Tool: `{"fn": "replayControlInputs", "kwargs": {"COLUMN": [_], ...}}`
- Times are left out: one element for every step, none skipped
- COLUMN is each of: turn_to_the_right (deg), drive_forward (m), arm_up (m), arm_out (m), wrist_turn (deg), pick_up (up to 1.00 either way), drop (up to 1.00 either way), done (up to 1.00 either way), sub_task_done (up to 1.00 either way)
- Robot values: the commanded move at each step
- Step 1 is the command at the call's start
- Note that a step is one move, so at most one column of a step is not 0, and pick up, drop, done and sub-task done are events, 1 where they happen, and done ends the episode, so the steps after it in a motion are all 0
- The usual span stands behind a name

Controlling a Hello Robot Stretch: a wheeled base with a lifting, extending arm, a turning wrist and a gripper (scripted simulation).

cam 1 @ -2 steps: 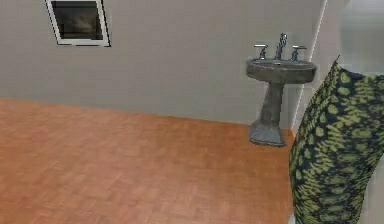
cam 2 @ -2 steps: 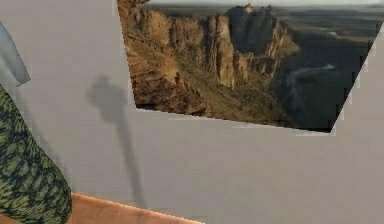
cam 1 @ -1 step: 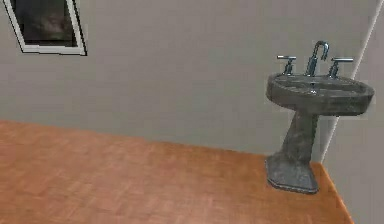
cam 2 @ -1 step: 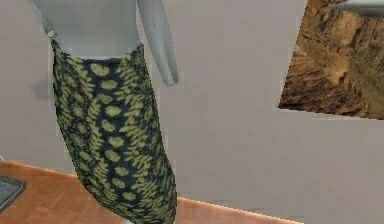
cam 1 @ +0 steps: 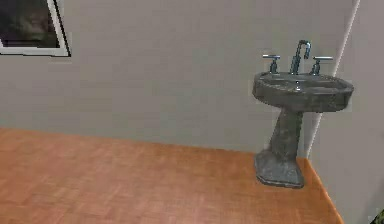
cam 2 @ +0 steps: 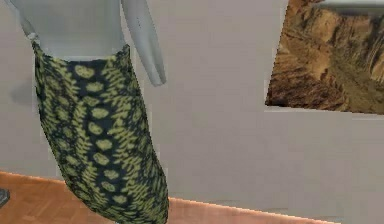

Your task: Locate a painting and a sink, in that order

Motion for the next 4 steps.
{"fn": "replayControlInputs", "kwargs": {"turn_to_the_right": [0.0, 15.0, 0.0, 27.0], "drive_forward": [0.65, 0.0, 0.05, 0.0], "arm_up": [0.0, 0.0, 0.0, 0.0], "arm_out": [0.0, 0.0, 0.0, 0.0], "wrist_turn": [0.0, 0.0, 0.0, 0.0], "pick_up": [0.0, 0.0, 0.0, 0.0], "drop": [0.0, 0.0, 0.0, 0.0], "done": [0.0, 0.0, 0.0, 0.0], "sub_task_done": [0.0, 0.0, 0.0, 0.0]}}
